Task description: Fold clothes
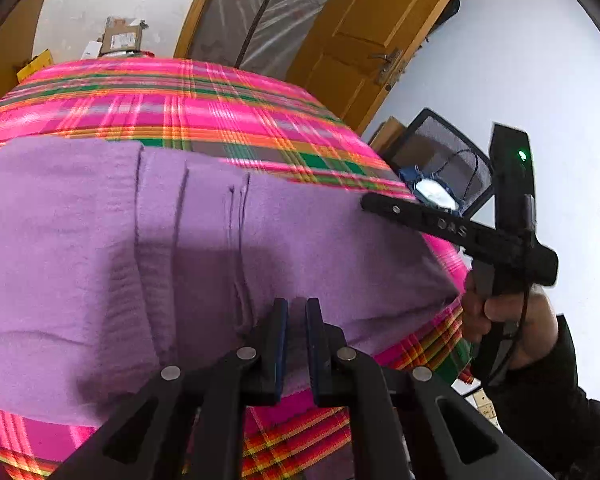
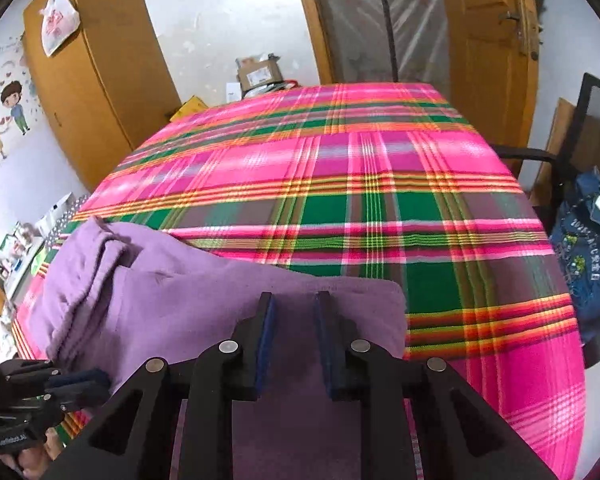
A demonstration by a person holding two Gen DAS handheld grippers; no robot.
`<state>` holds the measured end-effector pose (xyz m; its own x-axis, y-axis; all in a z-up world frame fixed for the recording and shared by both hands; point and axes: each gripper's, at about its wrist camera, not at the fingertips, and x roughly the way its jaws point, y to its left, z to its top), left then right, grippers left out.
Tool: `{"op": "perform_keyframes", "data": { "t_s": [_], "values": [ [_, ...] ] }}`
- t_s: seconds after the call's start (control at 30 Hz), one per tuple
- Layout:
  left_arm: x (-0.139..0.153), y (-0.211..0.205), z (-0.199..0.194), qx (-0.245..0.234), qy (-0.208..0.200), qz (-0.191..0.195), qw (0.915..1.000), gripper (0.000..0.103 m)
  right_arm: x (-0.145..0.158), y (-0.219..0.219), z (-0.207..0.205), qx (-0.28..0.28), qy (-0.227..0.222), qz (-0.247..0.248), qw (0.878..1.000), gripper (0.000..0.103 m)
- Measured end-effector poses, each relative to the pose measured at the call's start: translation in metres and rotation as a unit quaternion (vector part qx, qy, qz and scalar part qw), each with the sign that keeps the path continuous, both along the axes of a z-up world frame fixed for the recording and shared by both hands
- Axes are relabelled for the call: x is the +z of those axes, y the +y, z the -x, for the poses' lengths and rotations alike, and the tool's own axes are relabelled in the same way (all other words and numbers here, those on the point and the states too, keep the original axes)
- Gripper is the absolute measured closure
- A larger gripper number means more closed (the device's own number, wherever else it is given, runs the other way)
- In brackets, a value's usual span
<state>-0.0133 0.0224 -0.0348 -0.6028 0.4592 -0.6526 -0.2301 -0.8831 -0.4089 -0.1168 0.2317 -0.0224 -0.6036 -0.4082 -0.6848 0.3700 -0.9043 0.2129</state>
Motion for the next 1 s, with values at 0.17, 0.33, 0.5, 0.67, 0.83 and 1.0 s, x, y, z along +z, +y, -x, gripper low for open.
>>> {"op": "perform_keyframes", "data": {
  "t_s": [0.17,0.33,0.5,0.67,0.83,1.0],
  "values": [
    [0.006,-0.010,0.003,0.020,0.010,-0.007,0.9997,0.094,0.016,-0.012,-0.021,0.037,0.017,0.025,0.999,0.081],
    [0.005,-0.016,-0.004,0.028,0.008,-0.011,0.9995,0.094,0.017,-0.049,-0.027,0.090,0.017,0.021,0.996,0.085],
    [0.013,-0.032,-0.017,0.053,0.022,-0.012,0.9983,0.094,0.005,-0.089,-0.018,0.120,0.003,0.003,0.993,0.091],
    [0.012,-0.049,-0.024,0.080,0.021,-0.015,0.9965,0.094,-0.014,-0.111,0.000,0.119,-0.023,-0.015,0.993,0.093],
    [0.009,-0.053,-0.024,0.080,0.016,-0.021,0.9965,0.094,-0.007,-0.107,0.004,0.116,-0.023,-0.003,0.993,0.093],
    [0.011,-0.053,-0.027,0.072,0.021,-0.024,0.9969,0.094,0.016,-0.071,-0.012,0.084,0.005,0.030,0.996,0.091]
  ]
}}
